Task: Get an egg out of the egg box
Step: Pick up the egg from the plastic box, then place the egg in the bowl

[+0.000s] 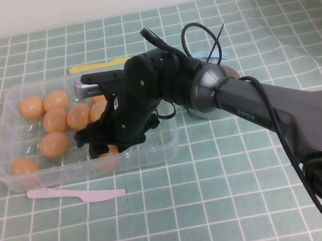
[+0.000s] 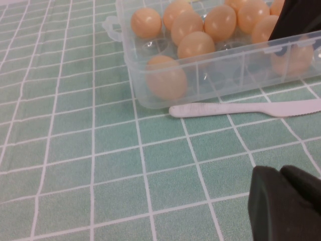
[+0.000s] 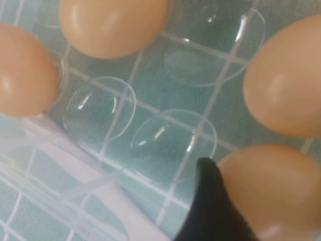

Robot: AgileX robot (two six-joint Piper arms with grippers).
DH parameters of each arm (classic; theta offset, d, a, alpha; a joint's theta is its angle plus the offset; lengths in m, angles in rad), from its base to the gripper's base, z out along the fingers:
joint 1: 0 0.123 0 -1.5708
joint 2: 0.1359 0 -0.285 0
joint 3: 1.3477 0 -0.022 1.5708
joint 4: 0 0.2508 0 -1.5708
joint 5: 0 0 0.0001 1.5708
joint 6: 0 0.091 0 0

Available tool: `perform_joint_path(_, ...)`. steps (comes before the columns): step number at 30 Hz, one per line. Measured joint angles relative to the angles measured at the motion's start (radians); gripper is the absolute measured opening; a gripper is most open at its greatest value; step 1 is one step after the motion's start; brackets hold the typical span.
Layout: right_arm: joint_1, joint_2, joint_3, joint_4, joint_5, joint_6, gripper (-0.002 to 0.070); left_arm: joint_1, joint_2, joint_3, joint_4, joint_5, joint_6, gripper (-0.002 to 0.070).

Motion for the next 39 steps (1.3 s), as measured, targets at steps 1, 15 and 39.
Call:
perform_joint_path(1, 0.0, 0.0, 0.0, 0.0, 0.002, -0.002, 0.0385, 0.0, 0.0, 0.0, 0.0, 0.0, 0.0, -0.0003)
perform_joint_path(15, -0.007, -0.115, -0.097, -0.067, 0.118, -0.004, 0.0384, 0.0, 0.0, 0.0, 0.0, 0.0, 0.0, -0.0003)
perform_joint_path(39, -0.283, -0.216, -0.09, -0.37, 0.354, -0.005, 0.0376, 0.0, 0.0, 0.0, 0.001, 0.0, 0.0, -0.0004)
